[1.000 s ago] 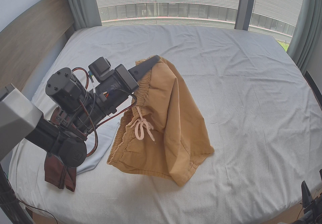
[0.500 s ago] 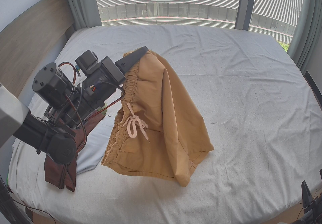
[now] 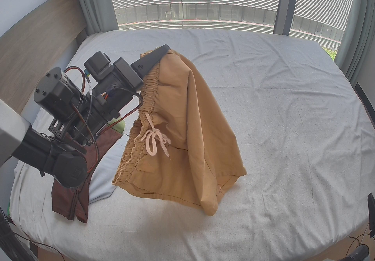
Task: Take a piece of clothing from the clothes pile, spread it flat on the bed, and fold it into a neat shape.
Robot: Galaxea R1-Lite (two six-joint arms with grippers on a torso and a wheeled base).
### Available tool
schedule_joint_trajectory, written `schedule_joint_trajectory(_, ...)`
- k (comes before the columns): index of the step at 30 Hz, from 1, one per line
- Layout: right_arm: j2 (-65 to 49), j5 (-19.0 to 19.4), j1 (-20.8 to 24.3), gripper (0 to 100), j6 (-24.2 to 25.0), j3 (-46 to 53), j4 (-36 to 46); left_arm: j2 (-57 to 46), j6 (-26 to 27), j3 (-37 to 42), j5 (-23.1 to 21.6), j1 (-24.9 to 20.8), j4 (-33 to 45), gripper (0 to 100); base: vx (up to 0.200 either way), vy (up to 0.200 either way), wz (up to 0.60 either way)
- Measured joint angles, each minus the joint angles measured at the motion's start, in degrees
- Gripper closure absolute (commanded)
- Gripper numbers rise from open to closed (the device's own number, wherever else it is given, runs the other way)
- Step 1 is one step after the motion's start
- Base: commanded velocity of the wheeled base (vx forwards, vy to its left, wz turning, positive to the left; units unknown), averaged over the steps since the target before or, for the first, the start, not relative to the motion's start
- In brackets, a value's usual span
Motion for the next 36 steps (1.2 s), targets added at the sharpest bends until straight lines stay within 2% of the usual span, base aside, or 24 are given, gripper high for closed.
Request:
schedule_joint_trajectory(3,4.61,0.91,3.56,0,1.88,-1.71,-0.05,0.02,0.00,-0.20,0.05,0.00,0.00,100,0.000,0.000,0.00)
schedule_joint_trajectory(7,12.13,1.73,9.46,0,7.52,-5.21,-0.20,0.15,0.00,-0.28,0.11,0.00,0.02,100,0.000,0.000,0.00)
schedule_joint_trajectory(14,24.83,4.04,15.19,0,11.96,-11.57,-2.11,0.46,0.01,-0.30,0.13,0.02,0.00,100,0.000,0.000,0.00)
schedule_joint_trajectory(19,34.55,6.11,16.68,0,12.70,-14.91,-5.94,0.67,0.04,-0.22,0.16,0.24,0.00,100,0.000,0.000,0.00)
schedule_joint_trajectory(27,51.69,10.17,17.37,0,13.15,-18.86,-16.70,0.96,0.11,-0.13,0.16,0.83,0.00,100,0.000,0.000,0.00)
schedule_joint_trajectory(36,66.96,12.65,17.55,0,13.15,-20.26,-24.53,1.27,0.28,0.02,0.16,1.00,0.02,100,0.000,0.000,0.00)
